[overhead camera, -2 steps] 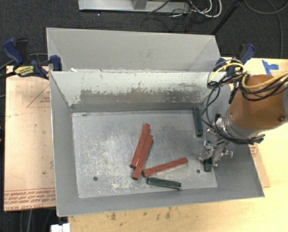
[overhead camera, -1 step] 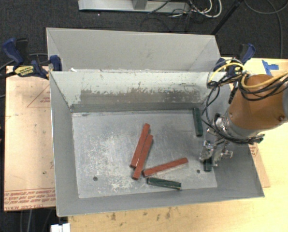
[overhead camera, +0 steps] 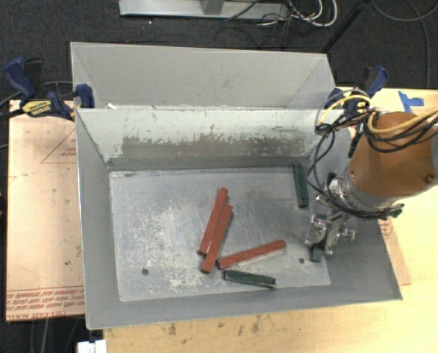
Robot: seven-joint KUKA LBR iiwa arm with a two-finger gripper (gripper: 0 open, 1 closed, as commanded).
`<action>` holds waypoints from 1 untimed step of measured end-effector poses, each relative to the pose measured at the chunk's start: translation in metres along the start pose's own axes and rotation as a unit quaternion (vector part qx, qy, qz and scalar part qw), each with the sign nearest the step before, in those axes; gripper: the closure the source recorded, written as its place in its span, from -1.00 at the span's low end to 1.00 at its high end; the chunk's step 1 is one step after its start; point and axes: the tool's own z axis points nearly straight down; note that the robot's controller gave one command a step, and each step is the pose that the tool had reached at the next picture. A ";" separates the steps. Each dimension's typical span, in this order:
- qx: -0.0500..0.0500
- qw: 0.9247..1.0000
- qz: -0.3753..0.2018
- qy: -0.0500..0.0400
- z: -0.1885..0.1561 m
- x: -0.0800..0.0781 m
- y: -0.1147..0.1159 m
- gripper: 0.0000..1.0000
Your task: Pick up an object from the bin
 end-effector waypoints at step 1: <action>-0.001 1.000 0.001 0.004 -0.015 0.001 0.000 1.00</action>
Offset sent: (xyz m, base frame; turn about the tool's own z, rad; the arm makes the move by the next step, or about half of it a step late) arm 0.0000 -0.0001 0.1140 0.0000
